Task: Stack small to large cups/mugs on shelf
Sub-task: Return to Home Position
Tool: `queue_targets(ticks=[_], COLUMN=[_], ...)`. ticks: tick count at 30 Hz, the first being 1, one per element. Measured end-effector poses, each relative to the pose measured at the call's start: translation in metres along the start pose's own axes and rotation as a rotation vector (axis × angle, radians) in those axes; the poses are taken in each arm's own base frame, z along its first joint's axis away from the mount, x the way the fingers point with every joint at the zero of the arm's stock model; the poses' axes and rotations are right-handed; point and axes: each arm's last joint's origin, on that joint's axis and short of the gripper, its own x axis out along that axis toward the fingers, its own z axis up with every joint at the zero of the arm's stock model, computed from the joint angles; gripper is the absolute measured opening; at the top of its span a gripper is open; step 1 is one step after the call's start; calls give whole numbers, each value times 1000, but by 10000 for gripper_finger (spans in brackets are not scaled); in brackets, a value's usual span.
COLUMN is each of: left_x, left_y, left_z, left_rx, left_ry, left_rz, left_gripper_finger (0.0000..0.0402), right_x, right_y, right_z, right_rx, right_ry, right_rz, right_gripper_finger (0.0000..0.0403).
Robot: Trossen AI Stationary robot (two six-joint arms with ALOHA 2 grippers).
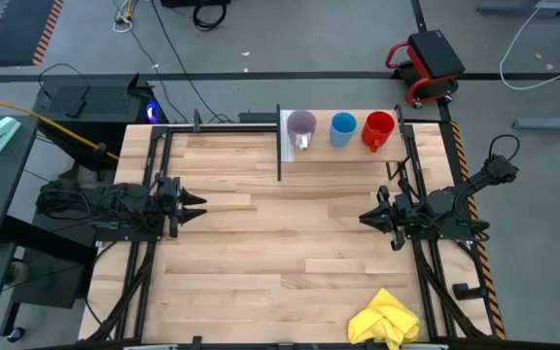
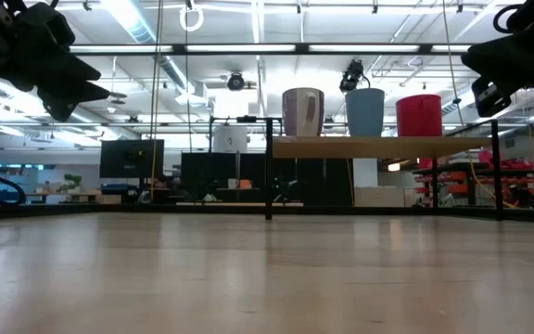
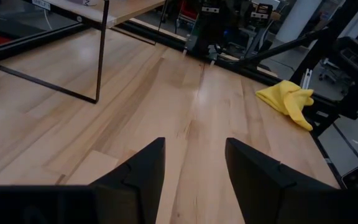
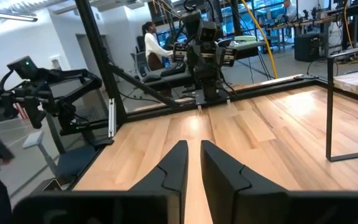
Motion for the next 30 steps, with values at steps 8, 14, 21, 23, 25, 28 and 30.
queue_targets(ticks=[8, 14, 21, 23, 25, 28, 30], left_x=[0, 0, 0, 0, 0, 0, 0], left_y=[0, 0, 0, 0, 0, 0, 0], left_z=[0, 0, 0, 0, 0, 0, 0], left_rx=[0, 0, 0, 0, 0, 0, -1], left_ry=[0, 0, 0, 0, 0, 0, 0], left_rz=[0, 0, 0, 0, 0, 0, 0], left_gripper_finger=[173, 177, 173, 173, 174, 178, 178], right_x=[0, 0, 0, 0, 0, 0, 0], right_y=[0, 0, 0, 0, 0, 0, 0], right_z=[0, 0, 0, 0, 0, 0, 0], right_rx=[0, 0, 0, 0, 0, 1, 1], right_ry=[0, 0, 0, 0, 0, 0, 0], right_rz=[0, 0, 1, 1, 0, 1, 1], right_gripper_finger=[50, 50, 50, 50, 50, 50, 50])
